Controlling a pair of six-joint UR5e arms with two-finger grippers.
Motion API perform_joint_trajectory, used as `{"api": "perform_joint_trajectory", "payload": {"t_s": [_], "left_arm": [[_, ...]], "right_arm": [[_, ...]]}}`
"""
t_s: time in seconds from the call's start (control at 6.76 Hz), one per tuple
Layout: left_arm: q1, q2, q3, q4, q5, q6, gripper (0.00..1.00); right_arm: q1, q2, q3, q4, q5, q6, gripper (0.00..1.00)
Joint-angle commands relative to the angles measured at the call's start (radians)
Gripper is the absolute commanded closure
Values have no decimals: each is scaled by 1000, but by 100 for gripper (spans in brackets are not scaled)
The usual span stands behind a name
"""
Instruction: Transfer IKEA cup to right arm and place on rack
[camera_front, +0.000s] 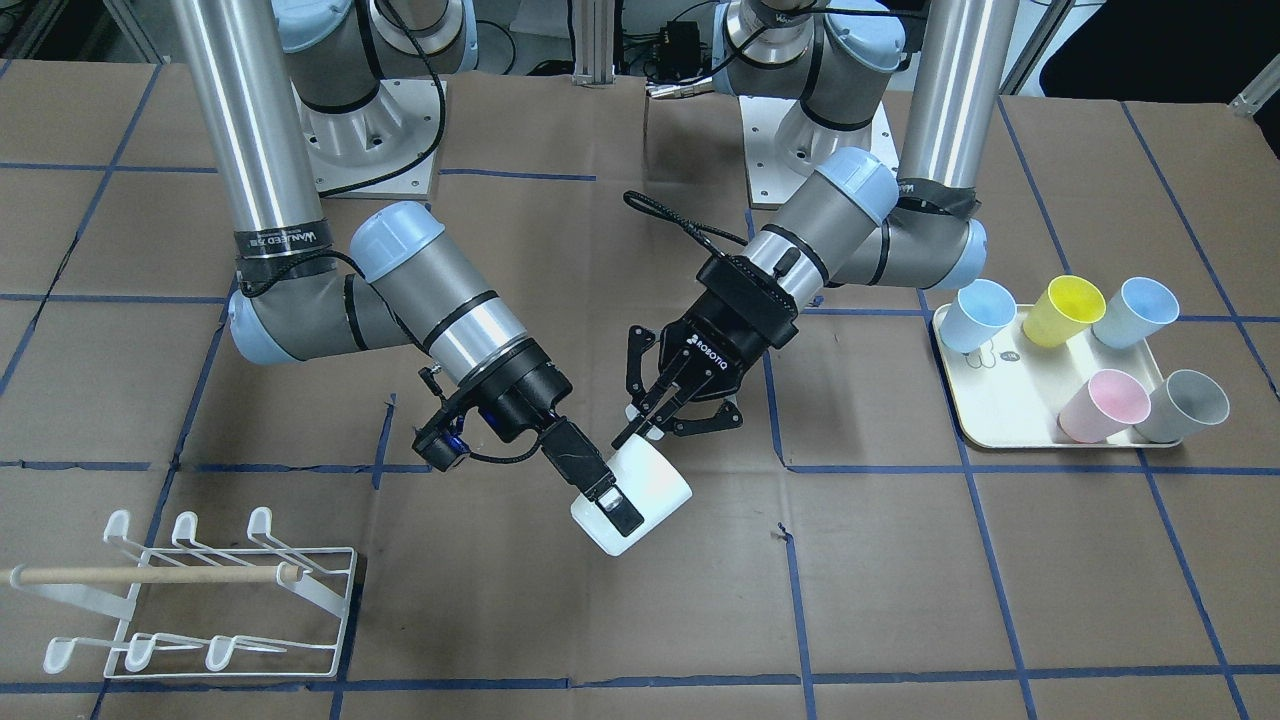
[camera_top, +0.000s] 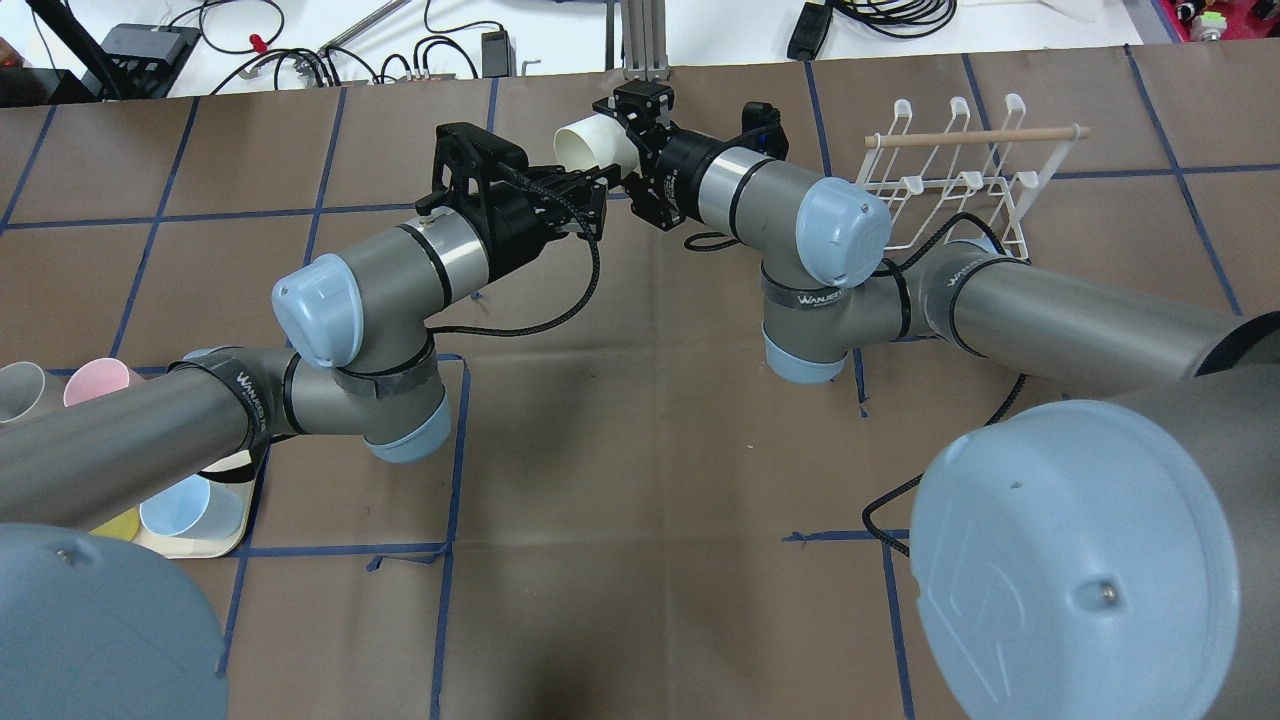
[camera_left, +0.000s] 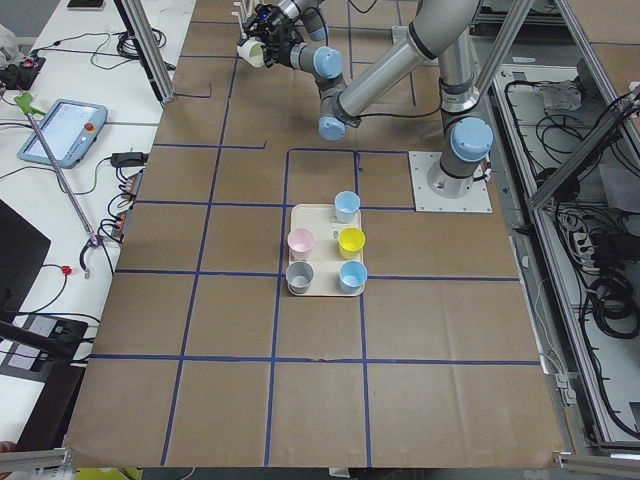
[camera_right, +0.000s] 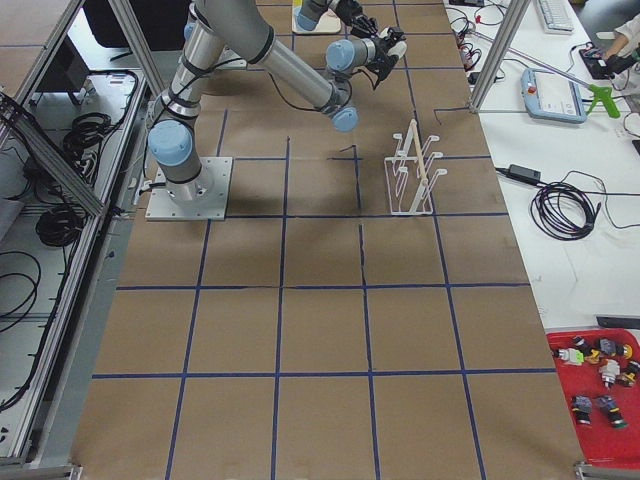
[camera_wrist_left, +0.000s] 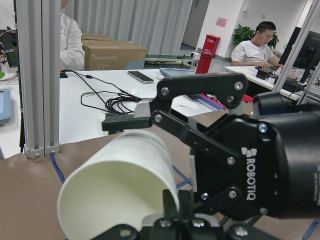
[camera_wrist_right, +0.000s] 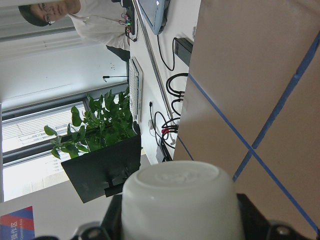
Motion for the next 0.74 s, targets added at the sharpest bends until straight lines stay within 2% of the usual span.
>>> {"api": "perform_joint_trajectory", "payload": {"t_s": [0.0,0.15,0.3,0.44,0.59], "left_arm": [[0,0,1,3,2,-11,97],[0,0,1,16,5,-20,81],[0,0,7,18,5,-32,39],[0,0,9,18,3,-37,22],[0,1,9,18,2,-65,17]], "right_arm": [[-1,-4,4,0,2,-8,45],[-1,-7,4,1,2,-8,47],[-1,-7,6,1,2,-8,47],[-1,-7,4,1,3,-8,47],[-1,-7,4,1,3,-8,47]]}}
